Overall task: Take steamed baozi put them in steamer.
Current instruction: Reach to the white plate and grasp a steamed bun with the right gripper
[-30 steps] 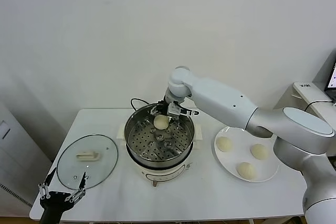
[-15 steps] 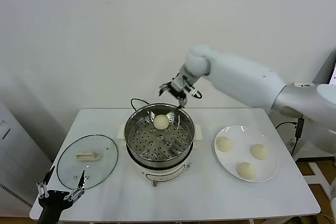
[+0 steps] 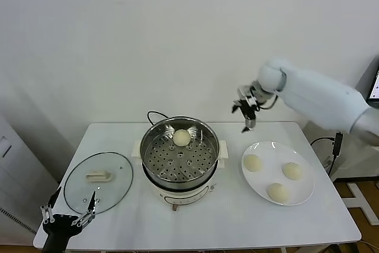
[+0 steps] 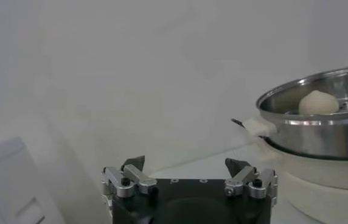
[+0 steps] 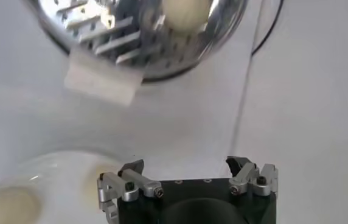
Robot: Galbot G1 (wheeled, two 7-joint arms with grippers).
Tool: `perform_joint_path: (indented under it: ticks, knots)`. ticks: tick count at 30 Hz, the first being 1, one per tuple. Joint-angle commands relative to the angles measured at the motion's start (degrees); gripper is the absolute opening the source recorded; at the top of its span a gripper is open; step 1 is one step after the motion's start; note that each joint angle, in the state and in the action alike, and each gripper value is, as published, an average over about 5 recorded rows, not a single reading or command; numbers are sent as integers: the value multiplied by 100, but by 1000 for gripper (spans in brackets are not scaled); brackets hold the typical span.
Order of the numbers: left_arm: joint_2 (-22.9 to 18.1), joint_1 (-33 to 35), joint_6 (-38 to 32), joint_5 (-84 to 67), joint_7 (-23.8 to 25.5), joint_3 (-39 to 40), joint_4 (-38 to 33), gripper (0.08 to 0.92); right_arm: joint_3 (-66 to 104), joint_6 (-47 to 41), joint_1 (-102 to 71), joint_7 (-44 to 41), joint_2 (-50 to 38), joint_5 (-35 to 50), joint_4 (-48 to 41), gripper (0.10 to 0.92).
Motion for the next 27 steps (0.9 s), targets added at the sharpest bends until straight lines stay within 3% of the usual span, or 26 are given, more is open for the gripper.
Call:
perform_joint_path:
  ticks: [1, 27]
  knots:
    - [-5, -1, 14, 31, 10, 10, -41, 823, 543, -174, -1146, 118, -527, -330, -69, 823]
    - [21, 47, 9, 123, 31, 48, 53, 823, 1355, 36, -1980, 375, -112, -537, -796, 804]
